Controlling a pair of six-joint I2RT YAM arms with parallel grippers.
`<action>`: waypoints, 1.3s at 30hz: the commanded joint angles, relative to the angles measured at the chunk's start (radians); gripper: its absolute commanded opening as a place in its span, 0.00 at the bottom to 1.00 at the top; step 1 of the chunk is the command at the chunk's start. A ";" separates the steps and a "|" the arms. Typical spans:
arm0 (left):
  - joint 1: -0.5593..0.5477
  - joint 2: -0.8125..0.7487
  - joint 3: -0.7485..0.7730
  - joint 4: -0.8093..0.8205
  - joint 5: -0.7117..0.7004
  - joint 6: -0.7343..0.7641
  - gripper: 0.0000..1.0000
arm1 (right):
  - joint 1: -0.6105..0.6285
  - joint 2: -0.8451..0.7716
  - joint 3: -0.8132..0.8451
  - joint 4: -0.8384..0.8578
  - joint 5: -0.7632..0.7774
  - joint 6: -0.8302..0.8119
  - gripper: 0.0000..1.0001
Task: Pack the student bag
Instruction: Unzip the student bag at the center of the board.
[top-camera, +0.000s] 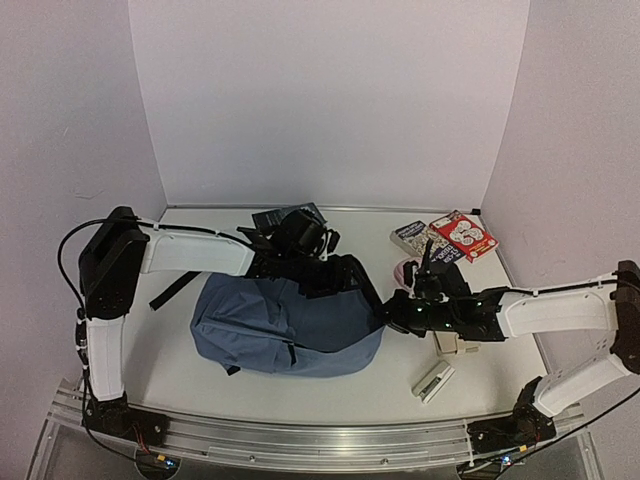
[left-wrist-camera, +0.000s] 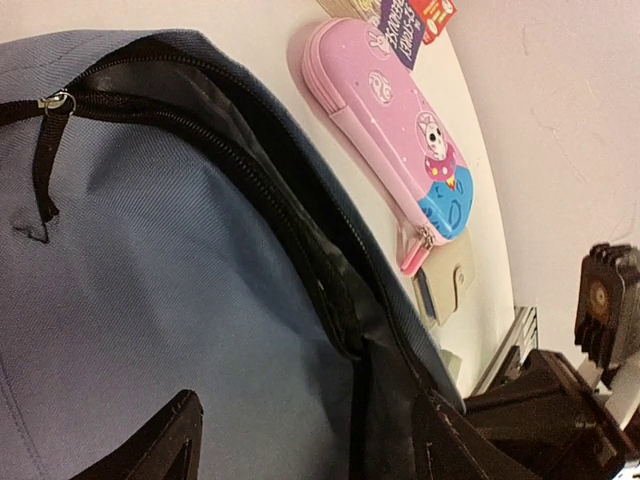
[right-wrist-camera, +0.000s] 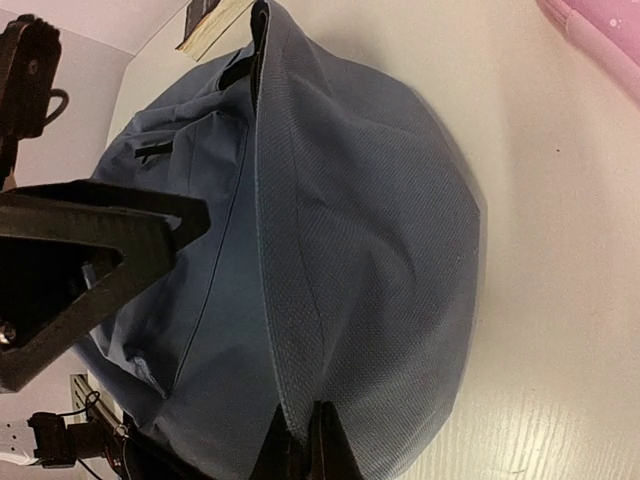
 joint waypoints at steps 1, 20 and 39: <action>-0.003 0.044 0.076 0.005 0.025 0.002 0.64 | -0.006 -0.047 -0.014 0.091 -0.024 0.021 0.00; -0.003 0.203 0.169 0.083 0.097 -0.011 0.43 | -0.008 -0.030 -0.007 0.107 -0.043 0.015 0.00; 0.263 -0.387 -0.245 -0.172 -0.007 0.114 0.00 | -0.036 -0.016 -0.025 0.040 0.056 0.026 0.00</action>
